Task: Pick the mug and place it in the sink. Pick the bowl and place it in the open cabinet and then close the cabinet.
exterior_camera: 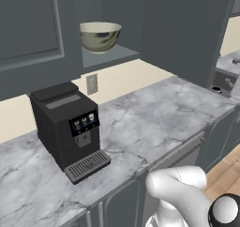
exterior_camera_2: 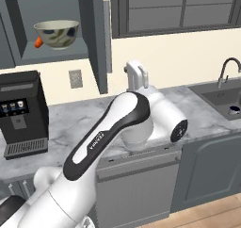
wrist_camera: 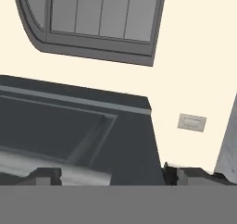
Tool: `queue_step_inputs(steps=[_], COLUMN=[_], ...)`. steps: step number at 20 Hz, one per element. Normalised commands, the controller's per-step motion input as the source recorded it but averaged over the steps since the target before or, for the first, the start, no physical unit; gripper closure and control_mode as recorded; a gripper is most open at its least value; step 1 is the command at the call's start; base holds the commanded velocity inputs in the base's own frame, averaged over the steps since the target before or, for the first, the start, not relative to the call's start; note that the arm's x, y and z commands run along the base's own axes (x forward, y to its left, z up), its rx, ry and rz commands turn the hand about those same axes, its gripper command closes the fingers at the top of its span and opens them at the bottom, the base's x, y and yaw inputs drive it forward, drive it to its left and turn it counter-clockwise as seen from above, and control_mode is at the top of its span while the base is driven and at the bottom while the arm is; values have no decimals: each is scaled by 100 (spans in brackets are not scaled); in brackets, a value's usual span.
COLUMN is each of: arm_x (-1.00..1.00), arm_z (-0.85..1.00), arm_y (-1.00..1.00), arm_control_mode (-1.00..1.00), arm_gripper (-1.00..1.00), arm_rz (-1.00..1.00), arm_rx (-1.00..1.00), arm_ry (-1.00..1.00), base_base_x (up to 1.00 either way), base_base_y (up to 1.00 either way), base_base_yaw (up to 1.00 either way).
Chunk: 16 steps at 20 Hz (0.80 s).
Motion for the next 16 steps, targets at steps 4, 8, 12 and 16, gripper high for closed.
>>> queue_step_inputs(steps=[4, 8, 12, 16], arm_x=[39, 0, 16, 40], arm_z=[-3, -5, -5, -4], arm_y=[2, 23, 6, 10], arm_control_mode=[-100, -100, -100, -100], arm_gripper=[-100, -100, -100, -100], arm_rz=[-5, 0, 0, 0], arm_rx=[0, 0, 0, 0], arm_ry=[4, 0, 0, 0], base_base_x=[0, 0, 0, 0], base_base_y=[0, 0, 0, 0], base_base_yaw=[0, 0, 0, 0])
